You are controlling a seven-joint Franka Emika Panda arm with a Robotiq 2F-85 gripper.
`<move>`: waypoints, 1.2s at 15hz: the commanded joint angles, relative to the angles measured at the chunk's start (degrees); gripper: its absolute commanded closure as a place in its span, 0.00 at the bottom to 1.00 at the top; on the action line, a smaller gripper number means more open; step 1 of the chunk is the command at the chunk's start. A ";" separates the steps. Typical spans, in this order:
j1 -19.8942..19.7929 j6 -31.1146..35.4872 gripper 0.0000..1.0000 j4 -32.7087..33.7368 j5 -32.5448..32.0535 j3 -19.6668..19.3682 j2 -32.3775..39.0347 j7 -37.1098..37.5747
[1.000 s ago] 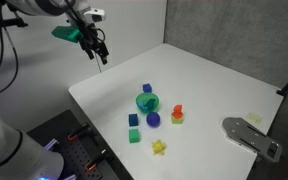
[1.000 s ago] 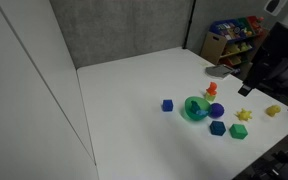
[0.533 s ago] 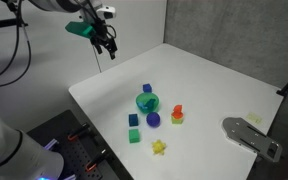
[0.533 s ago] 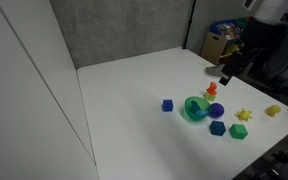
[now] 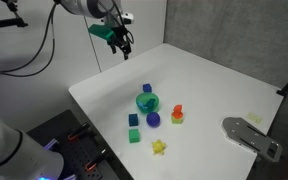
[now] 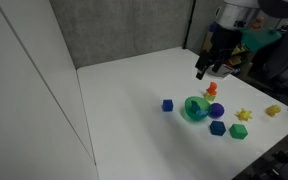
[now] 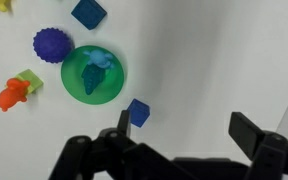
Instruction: Stack the purple cube on the dark blue cube
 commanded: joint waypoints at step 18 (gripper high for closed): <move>6.53 7.49 0.00 26.45 -3.71 -8.06 38.95 11.12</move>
